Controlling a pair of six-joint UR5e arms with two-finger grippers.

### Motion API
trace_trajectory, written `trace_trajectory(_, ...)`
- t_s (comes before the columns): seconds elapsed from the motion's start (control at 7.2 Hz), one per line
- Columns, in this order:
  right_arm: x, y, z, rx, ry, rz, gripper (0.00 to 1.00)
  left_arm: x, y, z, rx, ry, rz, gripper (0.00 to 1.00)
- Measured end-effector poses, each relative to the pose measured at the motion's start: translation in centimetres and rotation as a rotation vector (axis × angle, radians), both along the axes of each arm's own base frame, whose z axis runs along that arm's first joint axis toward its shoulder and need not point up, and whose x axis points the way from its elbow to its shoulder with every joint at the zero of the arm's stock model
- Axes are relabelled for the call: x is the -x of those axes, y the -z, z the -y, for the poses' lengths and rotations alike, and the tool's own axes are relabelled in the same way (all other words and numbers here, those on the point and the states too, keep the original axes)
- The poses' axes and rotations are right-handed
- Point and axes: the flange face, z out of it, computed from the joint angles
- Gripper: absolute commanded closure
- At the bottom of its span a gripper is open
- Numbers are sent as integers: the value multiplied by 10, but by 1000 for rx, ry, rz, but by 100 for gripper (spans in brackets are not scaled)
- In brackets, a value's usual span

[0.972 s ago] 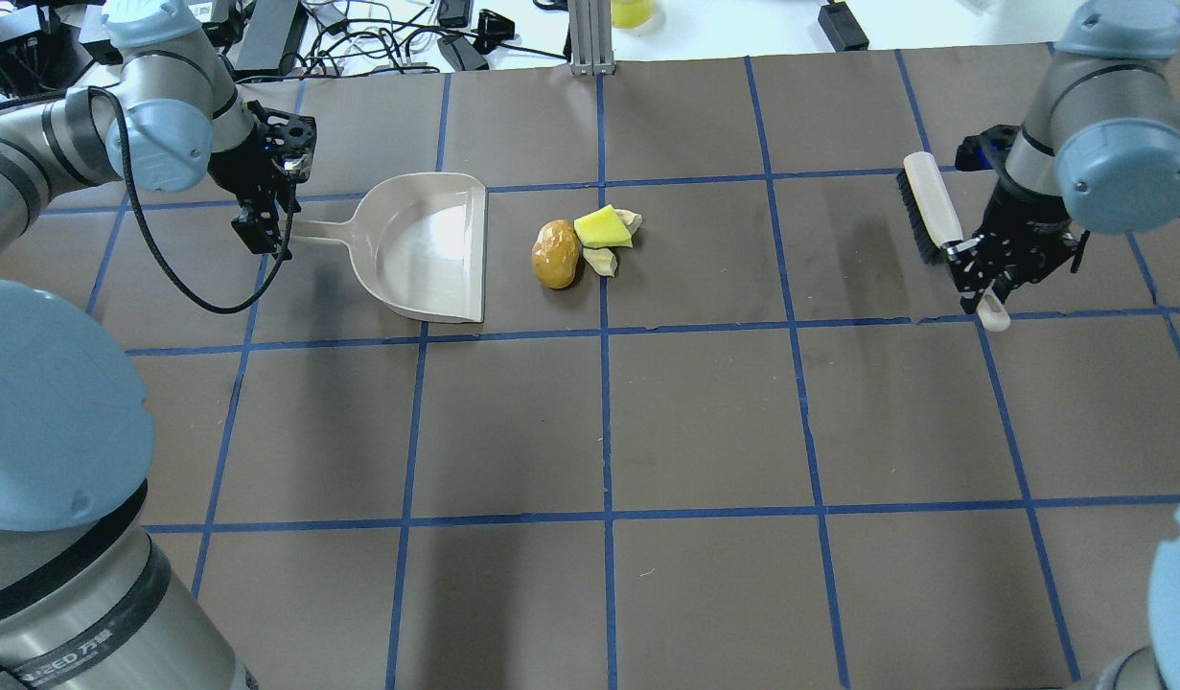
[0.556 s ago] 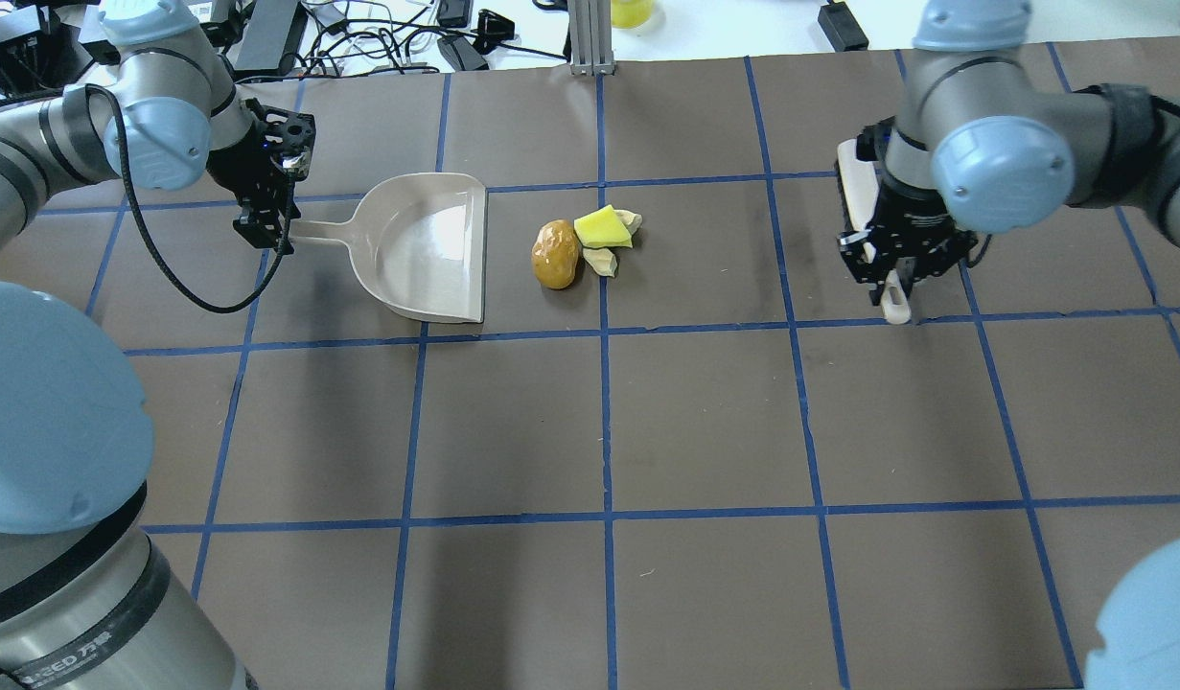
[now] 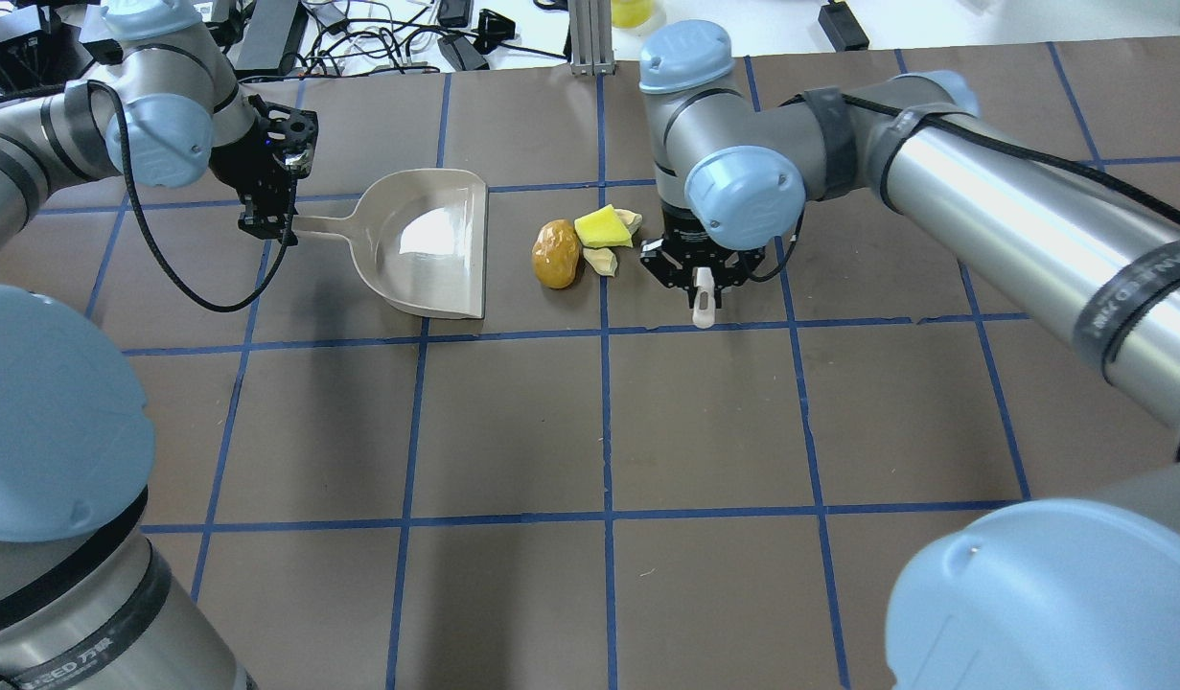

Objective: Sweep and dump trash into bin
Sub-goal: 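Sweep the sponge, banana and potato into the dustpan with the right gripper's brush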

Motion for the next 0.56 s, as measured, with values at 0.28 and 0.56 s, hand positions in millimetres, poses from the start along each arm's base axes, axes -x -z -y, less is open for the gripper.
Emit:
trace_trajectory(0.28, -37, 7, -8, -10, 43, 60, 96, 1, -3, -1, 2, -3, 8, 100)
trace_trajectory(0.56, -62, 10, -11, -22, 94, 119, 96, 2, -4, -1, 2, -6, 11, 100)
